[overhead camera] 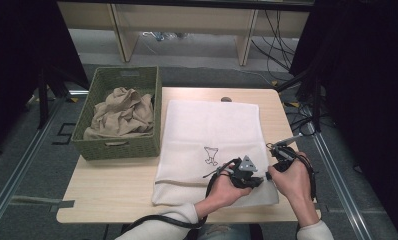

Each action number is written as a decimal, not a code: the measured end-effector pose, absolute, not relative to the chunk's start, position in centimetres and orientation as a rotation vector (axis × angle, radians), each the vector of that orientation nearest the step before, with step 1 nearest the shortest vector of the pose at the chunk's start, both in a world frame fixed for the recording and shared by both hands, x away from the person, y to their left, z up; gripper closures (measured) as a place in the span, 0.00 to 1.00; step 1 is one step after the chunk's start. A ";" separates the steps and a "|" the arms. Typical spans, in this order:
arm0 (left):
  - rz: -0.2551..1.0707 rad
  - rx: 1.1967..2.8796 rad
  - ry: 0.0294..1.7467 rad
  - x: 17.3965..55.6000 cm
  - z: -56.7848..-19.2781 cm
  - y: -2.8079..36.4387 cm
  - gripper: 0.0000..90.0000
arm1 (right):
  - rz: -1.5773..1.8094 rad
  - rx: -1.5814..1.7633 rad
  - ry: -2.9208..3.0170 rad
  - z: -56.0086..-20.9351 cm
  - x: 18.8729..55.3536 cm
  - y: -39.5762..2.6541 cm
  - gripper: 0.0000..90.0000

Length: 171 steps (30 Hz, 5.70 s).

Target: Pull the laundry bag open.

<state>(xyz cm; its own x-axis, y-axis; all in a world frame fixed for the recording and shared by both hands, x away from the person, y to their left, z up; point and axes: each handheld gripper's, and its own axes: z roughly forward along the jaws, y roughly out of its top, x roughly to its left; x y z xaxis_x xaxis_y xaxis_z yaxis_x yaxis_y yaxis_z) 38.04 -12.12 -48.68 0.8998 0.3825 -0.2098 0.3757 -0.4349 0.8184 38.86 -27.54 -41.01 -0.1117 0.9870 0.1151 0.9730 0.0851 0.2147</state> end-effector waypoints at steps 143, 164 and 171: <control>-0.048 2.144 0.618 37.4 -47.0 -3.4 0.96 | 0.298 2.006 2.284 -42.9 39.3 -27.7 0.95; -0.047 2.128 0.630 37.1 -47.1 -2.3 0.96 | 0.277 2.029 2.268 -43.0 39.4 -27.5 0.95; -0.039 2.141 0.633 37.2 -47.1 -1.5 0.96 | 0.269 2.006 2.276 -42.9 39.3 -27.8 0.95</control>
